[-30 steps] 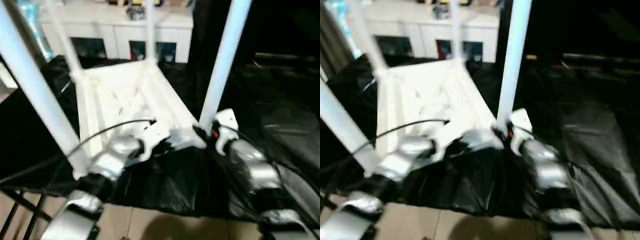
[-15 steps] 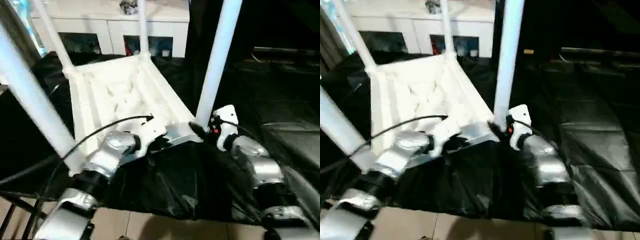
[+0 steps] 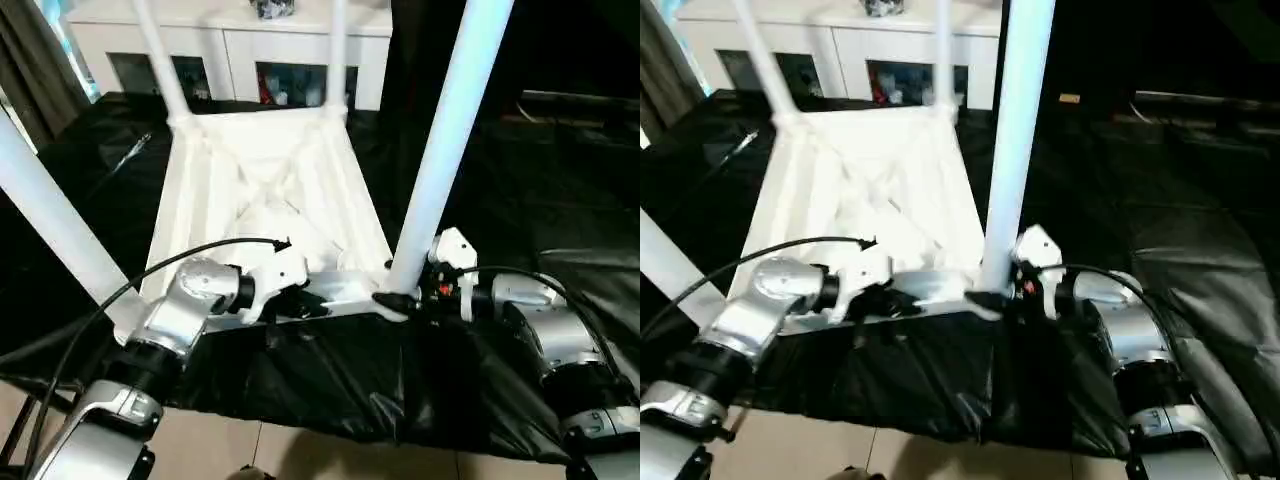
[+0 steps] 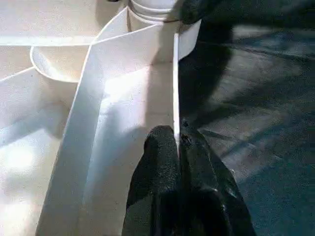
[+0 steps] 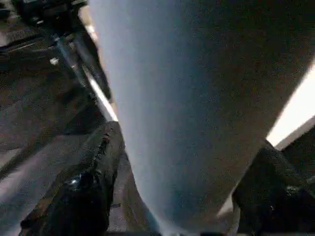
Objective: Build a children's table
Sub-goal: Rotate leg to tighten
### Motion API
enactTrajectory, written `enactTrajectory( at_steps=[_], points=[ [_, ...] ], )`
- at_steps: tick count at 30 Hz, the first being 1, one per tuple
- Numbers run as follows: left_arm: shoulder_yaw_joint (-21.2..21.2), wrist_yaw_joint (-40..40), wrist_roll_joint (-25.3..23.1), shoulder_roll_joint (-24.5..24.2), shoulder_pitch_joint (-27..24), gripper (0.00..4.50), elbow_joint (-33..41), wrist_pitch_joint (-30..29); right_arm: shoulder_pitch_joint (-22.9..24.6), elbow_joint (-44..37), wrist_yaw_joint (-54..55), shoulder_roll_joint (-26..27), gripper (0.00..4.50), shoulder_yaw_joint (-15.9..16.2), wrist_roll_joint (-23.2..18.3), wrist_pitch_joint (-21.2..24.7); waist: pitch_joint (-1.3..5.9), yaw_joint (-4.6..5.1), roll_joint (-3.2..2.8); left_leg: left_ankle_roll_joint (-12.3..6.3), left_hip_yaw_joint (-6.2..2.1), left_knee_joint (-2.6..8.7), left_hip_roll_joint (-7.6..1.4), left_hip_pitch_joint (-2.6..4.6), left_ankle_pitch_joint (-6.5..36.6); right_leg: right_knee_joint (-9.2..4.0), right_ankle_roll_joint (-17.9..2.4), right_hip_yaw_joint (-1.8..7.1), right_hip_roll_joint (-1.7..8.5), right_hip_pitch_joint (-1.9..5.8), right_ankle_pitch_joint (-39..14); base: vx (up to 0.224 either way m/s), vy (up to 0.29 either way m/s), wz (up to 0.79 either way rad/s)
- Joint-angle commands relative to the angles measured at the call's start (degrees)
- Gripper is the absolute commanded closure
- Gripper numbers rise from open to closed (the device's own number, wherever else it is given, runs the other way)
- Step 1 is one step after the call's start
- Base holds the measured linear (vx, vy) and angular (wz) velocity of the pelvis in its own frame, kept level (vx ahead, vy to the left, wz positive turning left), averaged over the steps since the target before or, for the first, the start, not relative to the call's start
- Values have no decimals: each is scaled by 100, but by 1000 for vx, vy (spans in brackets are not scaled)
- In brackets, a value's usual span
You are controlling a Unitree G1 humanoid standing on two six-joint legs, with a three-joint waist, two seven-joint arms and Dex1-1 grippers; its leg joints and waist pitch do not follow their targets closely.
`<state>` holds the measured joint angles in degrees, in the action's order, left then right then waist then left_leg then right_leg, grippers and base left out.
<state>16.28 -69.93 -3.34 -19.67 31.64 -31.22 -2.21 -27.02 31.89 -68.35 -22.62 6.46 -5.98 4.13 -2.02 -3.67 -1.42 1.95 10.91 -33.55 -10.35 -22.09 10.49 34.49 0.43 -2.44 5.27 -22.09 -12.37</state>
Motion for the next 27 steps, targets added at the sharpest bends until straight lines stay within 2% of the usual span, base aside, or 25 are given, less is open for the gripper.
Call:
enactTrajectory(
  at_steps=[1,6,13,17,20,22,23,24,25,26,27],
  points=[
    [-6,-72,216,69,32,450,63,78,33,78,-353,36,154,342,31,94,314,-15,46,-588,-71,361,-323,143,827,-278,-1777,158,293,217,89,0,0,0],
    [-63,-213,290,-16,71,450,-24,55,29,133,-614,-23,189,406,26,83,307,-22,59,-473,-52,360,-323,136,915,-285,-1725,170,309,210,-90,0,0,0],
    [-46,-334,299,-74,73,450,-80,49,54,103,-753,-51,217,423,-42,124,318,-31,51,-487,-37,341,-326,139,799,-263,-1730,163,299,206,44,0,0,0],
    [-114,126,168,41,143,450,-245,11,227,-8,-374,158,220,245,-174,190,305,-39,58,-469,-33,350,-327,142,869,-278,-1716,169,304,196,-58,0,0,0],
    [-214,925,54,412,222,450,-336,-138,426,-60,722,670,220,-29,-175,276,268,-25,79,-271,-45,399,-328,156,1211,-347,-1592,188,324,177,-666,0,0,0],
    [-209,1232,1,616,230,450,-315,-220,504,-48,1224,898,222,-68,-68,247,236,18,87,-81,-70,448,-318,169,1563,-406,-1430,195,332,163,-1289,0,0,0],
    [-209,1232,1,616,230,450,-315,-220,504,-48,1224,898,222,-68,-68,247,207,46,88,40,-91,480,-313,177,1816,-452,-1272,200,339,151,-1763,0,0,0],
    [-204,1389,-35,710,238,450,-315,-248,532,-35,1436,993,224,-75,-10,215,204,55,88,71,-96,483,-308,194,1951,-476,-1194,202,340,141,-1983,0,0,0],
    [-157,1833,-134,1045,265,450,-322,-353,519,48,2255,1398,231,-182,71,433,176,91,77,187,-107,497,-314,226,2177,-532,-1009,230,336,91,-2388,0,0,0],
    [-139,1943,-159,1140,271,450,-322,-390,501,82,2494,1521,240,-221,81,525,175,99,70,227,-116,511,-307,235,2220,-540,-982,231,340,75,-2467,0,0,0],
    [-101,2252,-217,1405,288,450,-325,-463,442,170,3024,1808,248,-236,173,569,182,132,64,290,-141,521,-289,236,2326,-566,-855,220,339,80,-2680,0,0,0]
  ],
)
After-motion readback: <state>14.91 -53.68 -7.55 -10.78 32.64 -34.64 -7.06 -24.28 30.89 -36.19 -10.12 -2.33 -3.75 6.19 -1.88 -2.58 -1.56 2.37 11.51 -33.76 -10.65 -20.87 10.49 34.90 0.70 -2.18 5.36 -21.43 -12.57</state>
